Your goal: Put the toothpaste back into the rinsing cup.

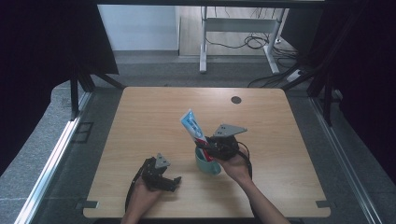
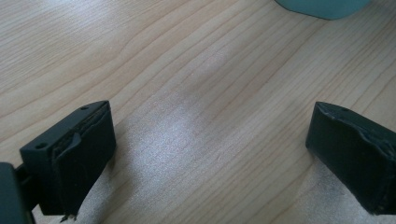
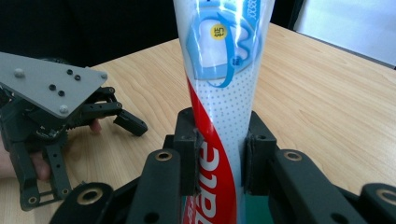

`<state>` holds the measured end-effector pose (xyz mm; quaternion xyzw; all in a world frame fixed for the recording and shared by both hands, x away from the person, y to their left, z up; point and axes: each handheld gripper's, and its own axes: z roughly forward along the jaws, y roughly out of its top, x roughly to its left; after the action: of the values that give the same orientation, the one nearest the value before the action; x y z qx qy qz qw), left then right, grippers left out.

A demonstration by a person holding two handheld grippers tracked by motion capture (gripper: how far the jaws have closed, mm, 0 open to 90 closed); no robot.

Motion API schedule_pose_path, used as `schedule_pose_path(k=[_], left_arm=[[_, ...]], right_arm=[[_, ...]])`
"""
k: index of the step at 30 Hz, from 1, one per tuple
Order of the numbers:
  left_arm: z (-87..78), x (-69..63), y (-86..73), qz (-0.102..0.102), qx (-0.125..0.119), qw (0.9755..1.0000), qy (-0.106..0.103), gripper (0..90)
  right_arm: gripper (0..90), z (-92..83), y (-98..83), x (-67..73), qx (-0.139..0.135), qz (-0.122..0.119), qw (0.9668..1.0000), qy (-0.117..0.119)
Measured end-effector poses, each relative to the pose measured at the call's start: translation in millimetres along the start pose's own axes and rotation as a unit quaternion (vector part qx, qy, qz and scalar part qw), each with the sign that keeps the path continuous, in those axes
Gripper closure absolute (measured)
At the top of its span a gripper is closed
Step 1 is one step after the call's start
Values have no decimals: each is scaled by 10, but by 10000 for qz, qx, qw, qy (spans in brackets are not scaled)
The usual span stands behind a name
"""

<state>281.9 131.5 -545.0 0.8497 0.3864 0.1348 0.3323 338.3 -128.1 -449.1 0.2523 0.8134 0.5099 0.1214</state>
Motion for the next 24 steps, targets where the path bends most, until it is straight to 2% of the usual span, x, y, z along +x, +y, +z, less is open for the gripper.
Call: schedule_pose_path(k=[24], left_arm=[[1, 0, -1, 3, -4, 10000, 2, 16]], right_arm=[[705, -3, -157, -50, 121, 195, 9997, 76]])
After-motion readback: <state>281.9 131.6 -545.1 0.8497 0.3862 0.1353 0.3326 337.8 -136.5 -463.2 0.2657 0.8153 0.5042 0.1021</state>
